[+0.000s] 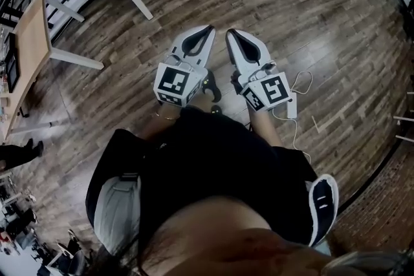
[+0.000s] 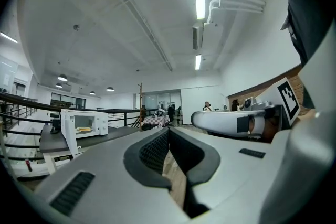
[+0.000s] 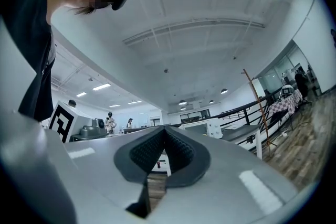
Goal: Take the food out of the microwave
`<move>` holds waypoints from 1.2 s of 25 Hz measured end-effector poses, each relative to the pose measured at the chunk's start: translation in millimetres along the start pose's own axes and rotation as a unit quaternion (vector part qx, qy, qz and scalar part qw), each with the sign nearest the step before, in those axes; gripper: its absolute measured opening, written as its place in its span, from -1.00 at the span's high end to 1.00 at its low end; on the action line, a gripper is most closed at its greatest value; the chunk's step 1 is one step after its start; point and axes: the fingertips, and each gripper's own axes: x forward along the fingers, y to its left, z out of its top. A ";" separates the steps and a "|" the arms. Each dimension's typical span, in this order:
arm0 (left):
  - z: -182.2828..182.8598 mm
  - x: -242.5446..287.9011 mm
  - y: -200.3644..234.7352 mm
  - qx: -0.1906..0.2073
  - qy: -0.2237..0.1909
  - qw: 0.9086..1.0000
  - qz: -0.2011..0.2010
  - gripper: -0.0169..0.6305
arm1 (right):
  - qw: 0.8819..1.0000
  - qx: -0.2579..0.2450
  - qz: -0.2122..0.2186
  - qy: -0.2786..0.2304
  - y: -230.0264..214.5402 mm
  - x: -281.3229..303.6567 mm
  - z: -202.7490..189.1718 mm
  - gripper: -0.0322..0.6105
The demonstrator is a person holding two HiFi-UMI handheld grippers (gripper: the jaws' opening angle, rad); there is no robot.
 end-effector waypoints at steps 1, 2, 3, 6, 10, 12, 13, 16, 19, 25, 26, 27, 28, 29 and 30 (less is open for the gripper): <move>1.7 4.7 2.0 0.000 -0.002 1.000 -0.001 0.93 | 1.000 0.000 0.000 -0.001 -3.2 2.2 0.9 0.91; 3.1 9.3 4.3 0.001 -0.005 1.000 -0.002 0.93 | 1.000 0.000 0.000 -0.001 -6.6 4.6 1.0 0.91; 3.6 13.9 6.9 0.003 -0.006 1.000 -0.002 0.92 | 1.000 0.000 0.000 -0.001 -10.4 7.1 0.5 0.91; 1.0 25.8 17.2 0.006 -0.007 1.000 0.003 0.93 | 1.000 0.001 0.001 0.001 -22.3 16.8 -2.6 0.91; -1.4 39.8 33.2 0.002 -0.003 1.000 0.009 0.93 | 1.000 0.001 0.007 0.002 -36.2 34.6 -4.1 0.91; 0.2 48.6 42.9 0.003 -0.005 1.000 0.012 0.93 | 1.000 0.000 0.012 0.003 -44.0 46.7 -4.2 0.91; 0.5 53.0 47.8 0.003 -0.006 1.000 0.013 0.92 | 1.000 0.000 0.014 0.004 -47.7 52.5 -5.1 0.91; -1.0 66.3 62.3 0.003 -0.008 1.000 0.016 0.93 | 1.000 -0.001 0.017 0.006 -58.7 67.7 -9.1 0.91; -7.2 80.8 74.9 -0.003 -0.006 1.000 0.014 0.93 | 1.000 -0.001 0.016 0.014 -71.1 81.5 -15.9 0.91; -8.4 116.4 89.1 -0.011 -0.005 1.000 0.001 0.93 | 1.000 -0.008 0.014 0.024 -100.5 101.4 -14.5 0.91; -7.9 121.0 91.9 -0.011 -0.004 1.000 0.000 0.93 | 1.000 -0.008 0.013 0.025 -105.3 105.5 -14.6 0.91; -7.2 125.0 95.3 -0.011 -0.005 1.000 0.000 0.93 | 1.000 -0.008 0.012 0.027 -109.6 109.6 -15.0 0.91; -6.8 128.4 99.0 -0.011 -0.006 1.000 0.001 0.93 | 1.000 -0.006 0.012 0.028 -113.4 113.9 -15.6 0.91; -6.3 131.1 102.9 -0.011 -0.006 1.000 0.003 0.93 | 0.999 -0.003 0.012 0.029 -116.5 118.2 -16.4 0.91; -5.7 133.2 107.0 -0.012 -0.007 1.000 0.006 0.93 | 0.999 0.000 0.013 0.031 -118.7 122.6 -17.3 0.91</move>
